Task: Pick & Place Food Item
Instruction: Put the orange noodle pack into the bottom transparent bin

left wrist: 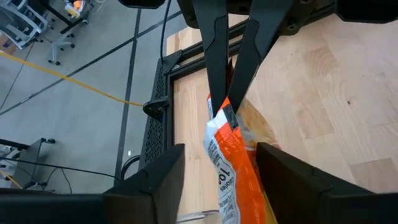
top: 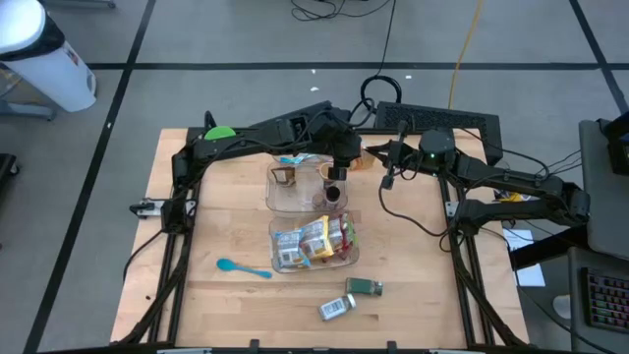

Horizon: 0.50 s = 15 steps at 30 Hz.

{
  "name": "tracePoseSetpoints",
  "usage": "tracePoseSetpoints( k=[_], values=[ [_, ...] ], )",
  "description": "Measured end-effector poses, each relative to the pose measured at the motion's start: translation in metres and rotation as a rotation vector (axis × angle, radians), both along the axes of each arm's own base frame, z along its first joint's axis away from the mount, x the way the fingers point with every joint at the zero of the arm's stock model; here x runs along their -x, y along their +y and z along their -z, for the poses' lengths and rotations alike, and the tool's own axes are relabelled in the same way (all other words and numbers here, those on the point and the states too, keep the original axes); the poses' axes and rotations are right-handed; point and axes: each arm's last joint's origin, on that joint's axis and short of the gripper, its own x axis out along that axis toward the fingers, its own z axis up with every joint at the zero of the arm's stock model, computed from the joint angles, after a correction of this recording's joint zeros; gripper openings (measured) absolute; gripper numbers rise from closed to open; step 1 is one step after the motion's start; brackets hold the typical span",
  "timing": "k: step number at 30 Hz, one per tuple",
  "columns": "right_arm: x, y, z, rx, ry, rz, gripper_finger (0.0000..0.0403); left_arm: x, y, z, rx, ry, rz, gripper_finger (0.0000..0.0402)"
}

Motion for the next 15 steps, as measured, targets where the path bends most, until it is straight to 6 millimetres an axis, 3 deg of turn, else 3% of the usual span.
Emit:
tracePoseSetpoints(
  k=[15],
  values=[
    [0.0002,-0.0002,0.0005,0.006,0.008,0.002,0.0,-0.0021,0.0001,-0.0033,-0.055,-0.025,0.032,0.0009]
  ],
)
